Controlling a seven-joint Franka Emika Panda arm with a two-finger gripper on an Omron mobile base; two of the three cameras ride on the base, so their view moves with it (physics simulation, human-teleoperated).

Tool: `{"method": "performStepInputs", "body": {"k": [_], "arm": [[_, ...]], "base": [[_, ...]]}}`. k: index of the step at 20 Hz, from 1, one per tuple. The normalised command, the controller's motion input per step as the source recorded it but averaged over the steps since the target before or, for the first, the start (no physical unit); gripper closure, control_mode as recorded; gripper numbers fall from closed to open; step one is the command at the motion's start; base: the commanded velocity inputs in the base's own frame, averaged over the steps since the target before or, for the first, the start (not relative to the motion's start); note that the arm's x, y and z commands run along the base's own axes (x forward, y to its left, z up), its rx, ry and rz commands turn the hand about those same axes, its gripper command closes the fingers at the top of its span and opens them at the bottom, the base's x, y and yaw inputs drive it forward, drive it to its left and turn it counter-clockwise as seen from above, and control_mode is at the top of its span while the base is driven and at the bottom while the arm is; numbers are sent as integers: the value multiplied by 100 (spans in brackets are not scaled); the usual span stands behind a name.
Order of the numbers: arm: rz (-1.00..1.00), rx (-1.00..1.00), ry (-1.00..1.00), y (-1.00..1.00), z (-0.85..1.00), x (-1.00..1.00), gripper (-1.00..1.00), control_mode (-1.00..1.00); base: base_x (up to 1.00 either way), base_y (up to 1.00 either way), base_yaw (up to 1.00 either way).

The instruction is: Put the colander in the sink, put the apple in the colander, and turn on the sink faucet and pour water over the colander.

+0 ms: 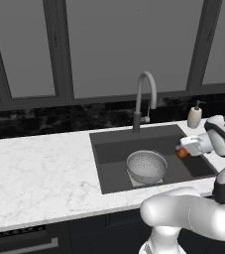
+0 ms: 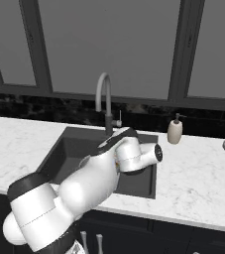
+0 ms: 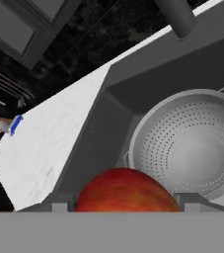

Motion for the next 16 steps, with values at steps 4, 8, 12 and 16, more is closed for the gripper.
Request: {"method": "performStepInputs", "body": {"k": [4, 8, 12, 16], "arm": [[-5, -2, 7, 27, -18, 47, 100, -100], [-9, -9, 3, 32, -34, 41, 100, -100], [-10, -8, 0, 33, -26, 32, 100, -100], [-6, -13, 0, 32, -25, 4, 100, -100]], "base": [[0, 0, 0], [0, 0, 0], [0, 0, 0], [0, 0, 0]]}}
